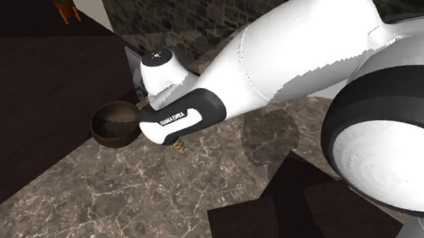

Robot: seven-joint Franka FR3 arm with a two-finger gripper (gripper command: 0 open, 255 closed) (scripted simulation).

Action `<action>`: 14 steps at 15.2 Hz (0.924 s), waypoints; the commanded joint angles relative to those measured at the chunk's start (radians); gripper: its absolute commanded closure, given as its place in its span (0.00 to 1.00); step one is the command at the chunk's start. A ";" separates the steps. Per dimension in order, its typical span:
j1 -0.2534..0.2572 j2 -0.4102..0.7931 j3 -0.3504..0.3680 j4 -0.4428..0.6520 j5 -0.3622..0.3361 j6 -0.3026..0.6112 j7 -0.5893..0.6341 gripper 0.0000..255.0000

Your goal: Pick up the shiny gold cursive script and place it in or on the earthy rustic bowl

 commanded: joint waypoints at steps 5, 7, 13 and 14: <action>0.025 0.084 -0.012 0.041 -0.027 0.042 0.020 0.00; 0.029 0.106 -0.018 0.045 -0.034 0.060 0.025 0.00; 0.033 0.124 -0.023 0.049 -0.040 0.074 0.028 0.00; 0.033 0.124 -0.023 0.049 -0.040 0.074 0.028 0.00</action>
